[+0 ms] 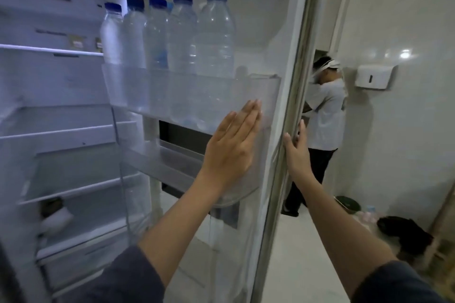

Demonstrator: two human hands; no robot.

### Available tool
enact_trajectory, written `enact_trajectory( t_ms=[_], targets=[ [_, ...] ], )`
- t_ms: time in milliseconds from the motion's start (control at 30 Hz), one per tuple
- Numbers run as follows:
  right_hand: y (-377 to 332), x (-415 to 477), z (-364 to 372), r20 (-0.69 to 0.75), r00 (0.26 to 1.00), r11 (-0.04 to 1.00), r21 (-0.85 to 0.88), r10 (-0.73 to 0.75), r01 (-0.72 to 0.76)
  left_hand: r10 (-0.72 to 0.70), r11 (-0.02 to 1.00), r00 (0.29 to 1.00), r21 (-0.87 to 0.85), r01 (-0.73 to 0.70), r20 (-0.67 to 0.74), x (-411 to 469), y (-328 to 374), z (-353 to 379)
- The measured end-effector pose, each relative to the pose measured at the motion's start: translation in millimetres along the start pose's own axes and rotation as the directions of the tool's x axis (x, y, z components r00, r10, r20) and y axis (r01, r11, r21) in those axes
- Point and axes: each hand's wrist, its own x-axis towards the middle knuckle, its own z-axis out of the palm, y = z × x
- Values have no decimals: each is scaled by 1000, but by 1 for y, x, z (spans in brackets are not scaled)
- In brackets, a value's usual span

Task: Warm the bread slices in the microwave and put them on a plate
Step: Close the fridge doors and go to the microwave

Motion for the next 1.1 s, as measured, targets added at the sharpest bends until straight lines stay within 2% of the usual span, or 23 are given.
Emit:
enact_trajectory(
  t_ms=[233, 433, 767, 867, 1000, 1100],
  targets=[
    [-4, -17, 0, -11, 1000, 996, 83, -15, 16, -30, 999, 999, 43, 30, -14, -13, -9, -9],
    [-32, -73, 27, -76, 996, 998, 33, -53, 56, -52, 999, 999, 5, 52, -6, -40, -46, -44],
    [-93, -195, 120, -169, 971, 984, -83, -169, 157, -291, 954, 955, -65, 294, 54, -109, -137, -120],
    [-103, -223, 150, -146, 957, 963, -138, -250, 230, -364, 921, 926, -112, 374, 100, -128, -168, -140],
    [-110, -244, 190, -33, 930, 921, -157, -365, 356, -465, 854, 863, -157, 496, 197, -143, -201, -164],
    [-116, -247, 214, 3, 871, 854, -193, -492, 483, -476, 831, 851, -203, 518, 222, -147, -214, -180]
  ],
)
